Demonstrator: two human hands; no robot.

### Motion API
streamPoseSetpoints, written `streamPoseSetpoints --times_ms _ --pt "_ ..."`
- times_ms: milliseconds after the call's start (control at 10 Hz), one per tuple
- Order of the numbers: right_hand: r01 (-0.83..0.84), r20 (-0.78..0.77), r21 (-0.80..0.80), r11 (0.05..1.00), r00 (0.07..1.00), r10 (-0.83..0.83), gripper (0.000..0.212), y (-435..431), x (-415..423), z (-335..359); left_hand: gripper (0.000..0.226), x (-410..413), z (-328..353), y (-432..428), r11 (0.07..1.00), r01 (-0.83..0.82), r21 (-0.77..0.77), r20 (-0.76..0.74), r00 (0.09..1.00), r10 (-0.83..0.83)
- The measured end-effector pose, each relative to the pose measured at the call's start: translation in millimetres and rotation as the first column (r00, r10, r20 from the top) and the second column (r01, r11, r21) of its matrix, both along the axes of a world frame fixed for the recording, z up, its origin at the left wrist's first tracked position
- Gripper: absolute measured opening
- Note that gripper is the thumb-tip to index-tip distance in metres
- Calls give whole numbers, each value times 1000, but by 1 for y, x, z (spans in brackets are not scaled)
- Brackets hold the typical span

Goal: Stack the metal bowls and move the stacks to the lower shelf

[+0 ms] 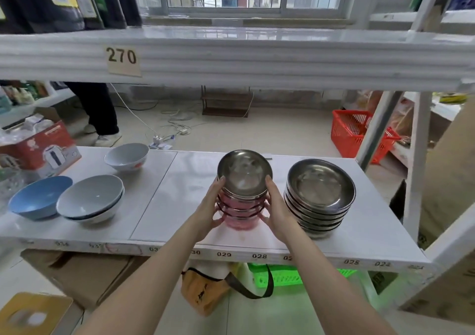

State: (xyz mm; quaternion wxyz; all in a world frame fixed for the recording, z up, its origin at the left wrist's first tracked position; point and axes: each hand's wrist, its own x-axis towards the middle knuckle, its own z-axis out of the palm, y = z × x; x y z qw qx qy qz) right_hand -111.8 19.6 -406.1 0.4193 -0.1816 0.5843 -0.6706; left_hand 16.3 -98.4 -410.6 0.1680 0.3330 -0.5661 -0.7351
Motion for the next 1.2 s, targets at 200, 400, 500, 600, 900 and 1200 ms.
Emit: streamPoseSetpoints --times_ms 200,400,500,600,900,1200 --pt "7 7 0 1000 1000 -7 40 -1 2 2 38 0 -1 1 1000 6 2 -13 1000 -6" --pt "2 7 10 1000 1000 -2 38 0 2 3 48 1 -1 4 1000 -21 5 -31 999 21" --pt "0 7 24 1000 1000 0 40 0 3 6 48 0 0 7 999 -39 13 -40 998 40" --pt "-1 7 47 999 1000 1 51 1 3 8 46 1 3 10 998 -56 -5 -33 998 56" --pt "37 -5 56 998 999 -36 42 8 9 29 60 1 25 19 996 -63 -64 31 997 65" --pt "52 31 157 986 998 -58 63 31 20 48 80 13 45 24 938 -51 -344 162 980 112"
